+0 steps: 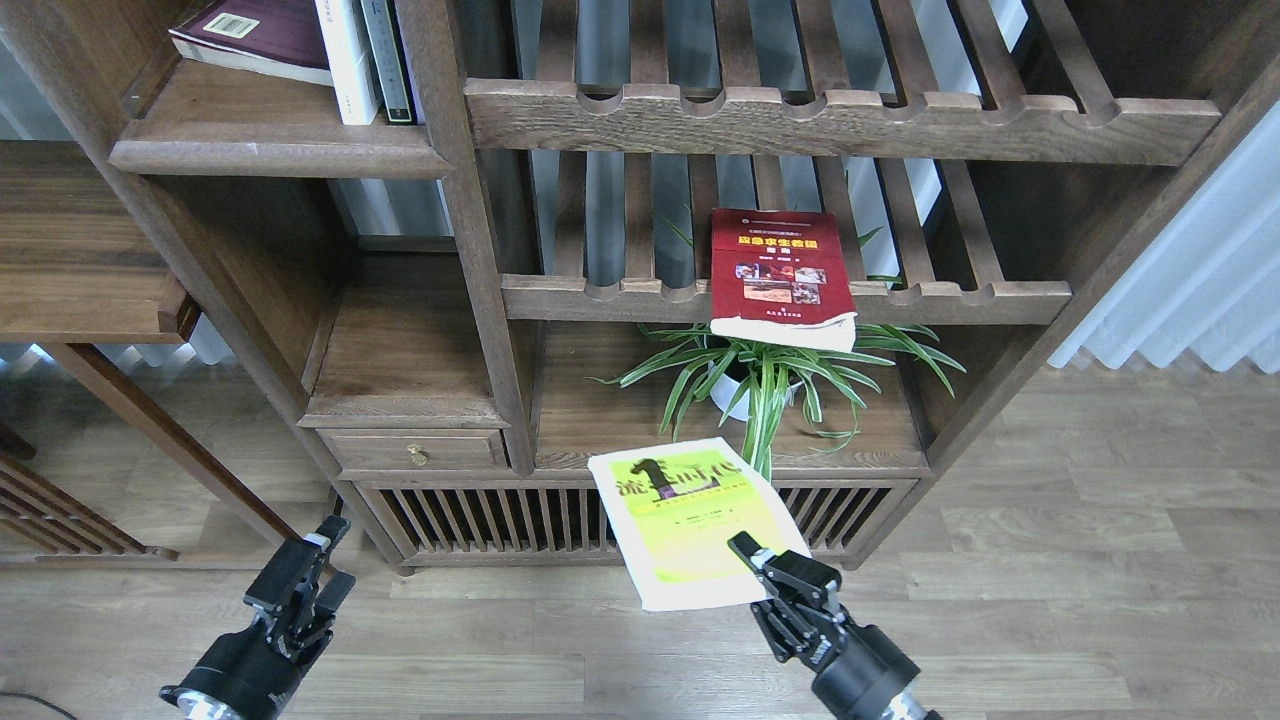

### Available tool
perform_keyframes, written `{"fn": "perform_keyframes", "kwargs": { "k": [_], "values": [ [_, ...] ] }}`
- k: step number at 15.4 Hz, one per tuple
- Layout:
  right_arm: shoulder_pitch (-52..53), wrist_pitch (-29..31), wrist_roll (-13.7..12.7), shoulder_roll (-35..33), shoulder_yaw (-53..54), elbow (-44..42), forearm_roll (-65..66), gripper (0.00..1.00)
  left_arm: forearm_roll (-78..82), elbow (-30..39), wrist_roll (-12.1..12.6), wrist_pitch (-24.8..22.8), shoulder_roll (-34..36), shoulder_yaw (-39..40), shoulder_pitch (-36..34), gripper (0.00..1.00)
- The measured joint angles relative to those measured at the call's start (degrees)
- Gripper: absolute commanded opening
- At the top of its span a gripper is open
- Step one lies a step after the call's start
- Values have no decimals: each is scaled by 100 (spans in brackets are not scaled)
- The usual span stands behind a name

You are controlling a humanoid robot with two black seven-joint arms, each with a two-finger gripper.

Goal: Organize books on shelf
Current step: 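Bring the left gripper to the yellow-green book's edge to grasp it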

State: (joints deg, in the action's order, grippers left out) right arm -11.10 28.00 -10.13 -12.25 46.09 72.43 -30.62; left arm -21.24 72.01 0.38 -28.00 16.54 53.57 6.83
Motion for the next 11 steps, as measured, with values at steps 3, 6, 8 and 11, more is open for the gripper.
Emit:
{"fn": "perform_keyframes", "kwargs": {
  "k": [3, 6, 8, 11],
  "values": [
    [0, 0, -225, 45, -91, -6, 71, 8, -2, 97, -105, 0, -30, -52, -36, 96],
    [-22, 0, -345, 70, -115, -9, 91, 8, -5, 178, -131, 0, -53, -221, -60, 95],
    [-40, 0, -377, 122, -168, -9, 98, 8, -4, 252, -119, 0, -47, -385, -70, 95],
    [-9, 0, -408, 185, -251, -9, 115, 8, -4, 268, -109, 0, -45, -600, -140, 95]
  ]
}}
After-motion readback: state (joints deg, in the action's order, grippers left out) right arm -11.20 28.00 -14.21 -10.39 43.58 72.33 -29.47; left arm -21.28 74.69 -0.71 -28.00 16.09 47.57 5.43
